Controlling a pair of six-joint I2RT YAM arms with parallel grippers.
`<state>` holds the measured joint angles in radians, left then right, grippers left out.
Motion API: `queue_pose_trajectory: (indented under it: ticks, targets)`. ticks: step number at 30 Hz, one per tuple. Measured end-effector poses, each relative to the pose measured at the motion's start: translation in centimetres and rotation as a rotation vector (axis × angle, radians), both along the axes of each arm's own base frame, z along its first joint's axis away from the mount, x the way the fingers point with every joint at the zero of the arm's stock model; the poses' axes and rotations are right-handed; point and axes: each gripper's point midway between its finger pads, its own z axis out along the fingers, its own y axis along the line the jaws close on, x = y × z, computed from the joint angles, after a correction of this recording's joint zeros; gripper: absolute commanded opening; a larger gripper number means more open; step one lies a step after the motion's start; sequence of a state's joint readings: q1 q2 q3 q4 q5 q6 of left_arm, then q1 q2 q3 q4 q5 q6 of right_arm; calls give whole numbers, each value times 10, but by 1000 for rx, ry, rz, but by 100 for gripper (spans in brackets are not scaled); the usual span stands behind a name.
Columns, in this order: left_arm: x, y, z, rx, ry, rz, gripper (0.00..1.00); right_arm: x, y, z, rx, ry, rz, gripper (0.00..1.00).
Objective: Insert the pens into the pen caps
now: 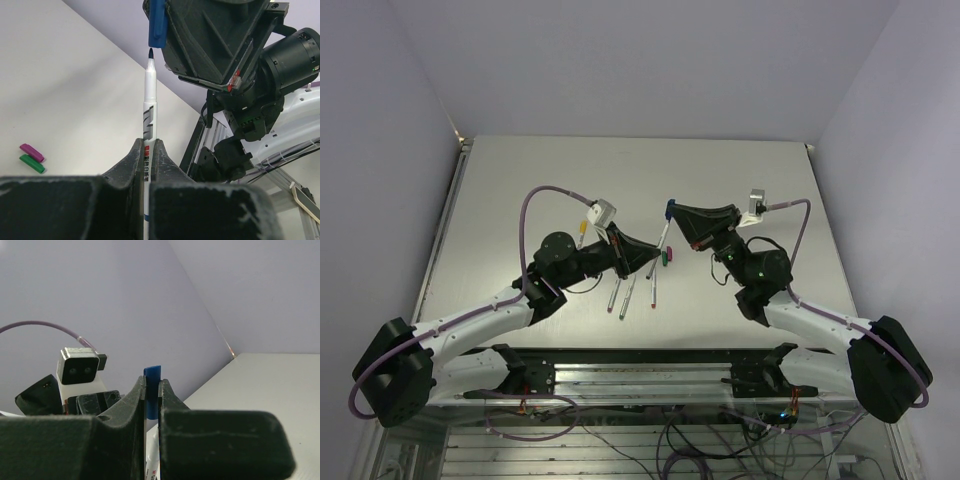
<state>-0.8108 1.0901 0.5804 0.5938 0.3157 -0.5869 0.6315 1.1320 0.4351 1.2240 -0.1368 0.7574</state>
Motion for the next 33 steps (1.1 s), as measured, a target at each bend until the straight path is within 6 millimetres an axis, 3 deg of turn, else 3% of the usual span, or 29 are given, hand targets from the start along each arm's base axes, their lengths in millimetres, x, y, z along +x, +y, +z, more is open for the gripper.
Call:
queue_pose_trajectory:
  ticks: [33]
  targets:
    - [-5,8,-2,6,-9,7,7,-4,6,-2,-17,-12,-3,0]
